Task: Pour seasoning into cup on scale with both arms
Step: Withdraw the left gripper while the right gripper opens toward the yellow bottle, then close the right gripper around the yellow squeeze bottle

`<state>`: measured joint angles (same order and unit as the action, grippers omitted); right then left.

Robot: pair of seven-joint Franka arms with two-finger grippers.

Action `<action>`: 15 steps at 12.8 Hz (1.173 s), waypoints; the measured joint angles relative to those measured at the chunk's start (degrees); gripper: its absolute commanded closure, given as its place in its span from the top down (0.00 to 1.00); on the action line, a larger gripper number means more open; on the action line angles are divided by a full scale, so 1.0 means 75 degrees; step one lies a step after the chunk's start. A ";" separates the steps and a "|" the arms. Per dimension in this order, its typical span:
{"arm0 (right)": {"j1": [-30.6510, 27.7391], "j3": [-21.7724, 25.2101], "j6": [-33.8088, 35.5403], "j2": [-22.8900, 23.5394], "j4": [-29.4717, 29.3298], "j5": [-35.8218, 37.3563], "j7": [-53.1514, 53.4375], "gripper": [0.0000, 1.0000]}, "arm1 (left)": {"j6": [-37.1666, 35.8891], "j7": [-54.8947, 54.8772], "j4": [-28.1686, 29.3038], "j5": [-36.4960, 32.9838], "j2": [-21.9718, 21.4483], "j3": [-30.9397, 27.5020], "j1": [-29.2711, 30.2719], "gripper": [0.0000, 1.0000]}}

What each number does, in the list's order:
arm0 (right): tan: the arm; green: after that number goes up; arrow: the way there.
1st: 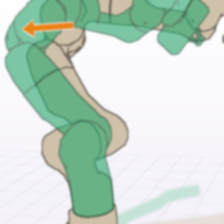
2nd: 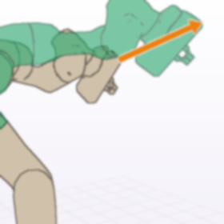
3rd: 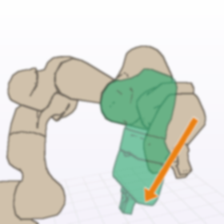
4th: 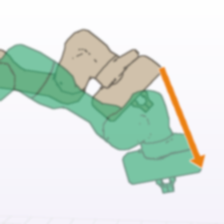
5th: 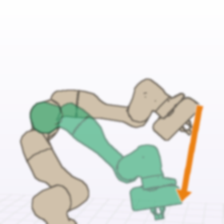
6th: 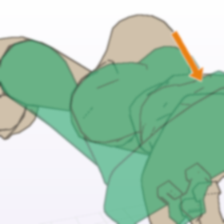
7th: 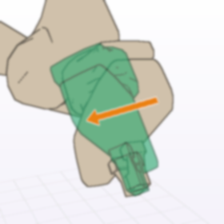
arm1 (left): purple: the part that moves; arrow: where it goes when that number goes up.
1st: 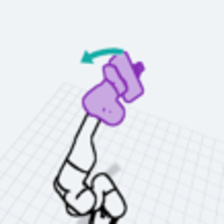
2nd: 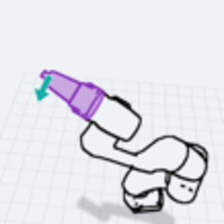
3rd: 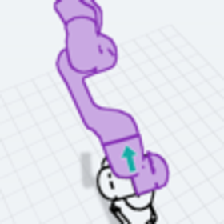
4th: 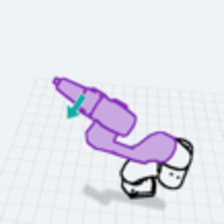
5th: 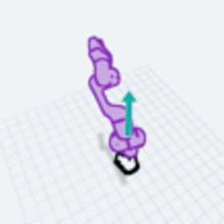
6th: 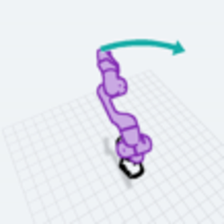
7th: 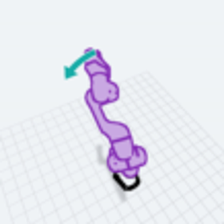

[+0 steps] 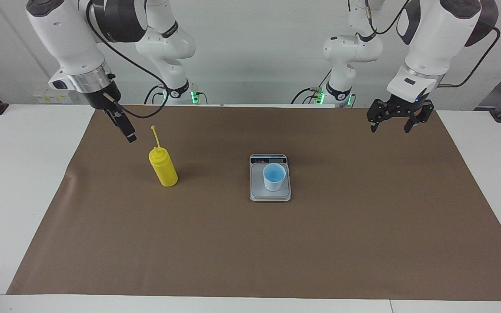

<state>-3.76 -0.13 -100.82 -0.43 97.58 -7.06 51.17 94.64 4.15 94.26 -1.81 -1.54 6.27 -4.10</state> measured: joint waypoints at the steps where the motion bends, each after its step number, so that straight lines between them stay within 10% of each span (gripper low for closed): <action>1: -0.0228 0.0010 -0.0112 0.0005 0.0170 -0.0284 0.0137 1.00 | -0.0016 -0.0023 0.0000 0.0094 -0.0028 -0.0016 0.0018 1.00; 15: -0.1679 0.0029 -0.0241 0.2288 0.0907 -0.3607 -0.1328 1.00 | -0.0538 -0.0768 -0.0319 0.0142 0.0014 0.0030 0.0472 1.00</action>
<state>-16.35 0.09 -102.63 16.73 104.38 -34.12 41.21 90.61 -1.61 91.87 -0.74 -1.44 6.50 -0.56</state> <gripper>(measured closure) 0.000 0.000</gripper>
